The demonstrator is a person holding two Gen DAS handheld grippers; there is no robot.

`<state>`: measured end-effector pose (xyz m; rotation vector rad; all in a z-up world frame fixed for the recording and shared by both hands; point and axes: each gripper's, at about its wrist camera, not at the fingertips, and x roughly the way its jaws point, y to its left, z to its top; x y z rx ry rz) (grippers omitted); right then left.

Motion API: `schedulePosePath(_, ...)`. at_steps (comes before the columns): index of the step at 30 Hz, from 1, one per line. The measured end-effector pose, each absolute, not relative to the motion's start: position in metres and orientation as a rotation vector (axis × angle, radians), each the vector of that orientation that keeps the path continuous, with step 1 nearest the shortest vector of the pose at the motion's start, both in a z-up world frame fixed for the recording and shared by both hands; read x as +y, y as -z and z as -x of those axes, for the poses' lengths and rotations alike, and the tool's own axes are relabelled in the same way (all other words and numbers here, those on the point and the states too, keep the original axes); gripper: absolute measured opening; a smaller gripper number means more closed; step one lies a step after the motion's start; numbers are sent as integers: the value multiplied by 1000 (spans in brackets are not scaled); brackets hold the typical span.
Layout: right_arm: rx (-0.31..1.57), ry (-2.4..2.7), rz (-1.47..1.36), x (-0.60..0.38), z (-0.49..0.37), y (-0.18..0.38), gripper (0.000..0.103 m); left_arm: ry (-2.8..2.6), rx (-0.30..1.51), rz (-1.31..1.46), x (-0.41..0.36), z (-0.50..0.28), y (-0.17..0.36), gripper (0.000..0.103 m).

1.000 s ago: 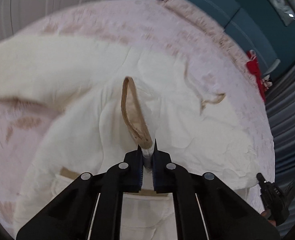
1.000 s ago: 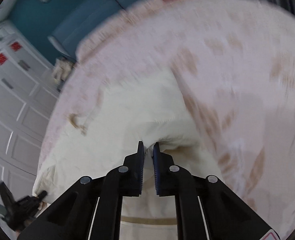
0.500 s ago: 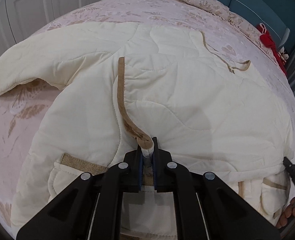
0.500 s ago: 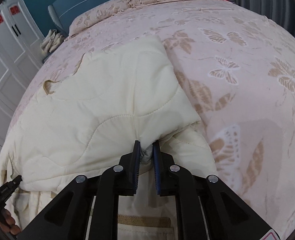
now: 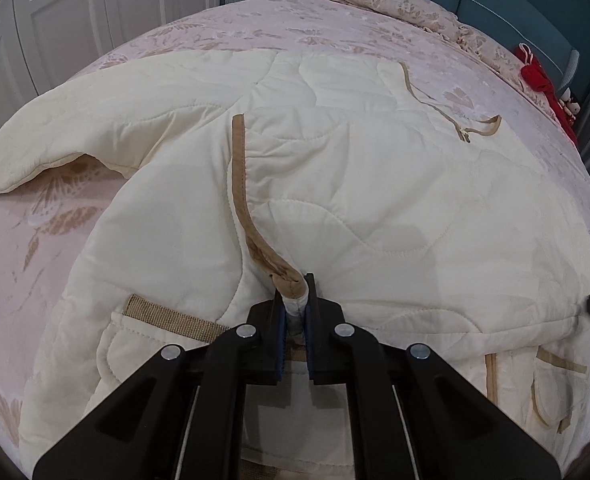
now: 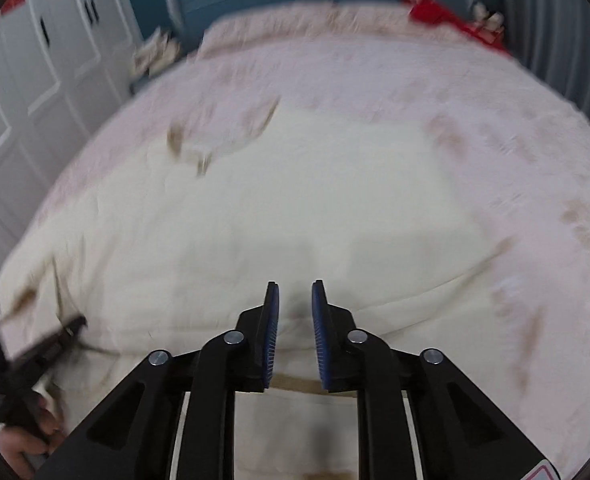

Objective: Fold large clothes

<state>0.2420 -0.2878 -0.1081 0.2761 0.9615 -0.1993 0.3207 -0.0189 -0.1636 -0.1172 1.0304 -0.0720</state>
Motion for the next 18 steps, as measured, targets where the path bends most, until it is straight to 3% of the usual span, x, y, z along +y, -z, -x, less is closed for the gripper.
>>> schedulePosePath(3,1007,211,-264,-286,-245,143,6,96,1030,115,-17,-321,165,8)
schedulePosePath(8,990,219,-219,-279,-243,146,6,138,1006,214,-2,-314,162,12)
schedulePosePath(10,1003,228,-176,-274,-243,138,8,157,996,351,22,-304,148,28)
schedulePosePath(11,1008,232,-171,-275,-241,130,14,148,972,413,40,-297,139,36)
schedulePosePath(12,997,239,-172,-272,-234,119,16,130,933,468,62,-290,128,53)
schedulePosePath(13,980,234,-182,-271,-227,111,19,110,904,500,80,-286,121,64)
schedulePosePath(16,935,182,-246,-261,-189,85,35,-5,854,595,160,-284,108,70)
schedulePosePath(18,939,145,-253,-249,-169,78,40,-121,843,668,225,-289,111,70)
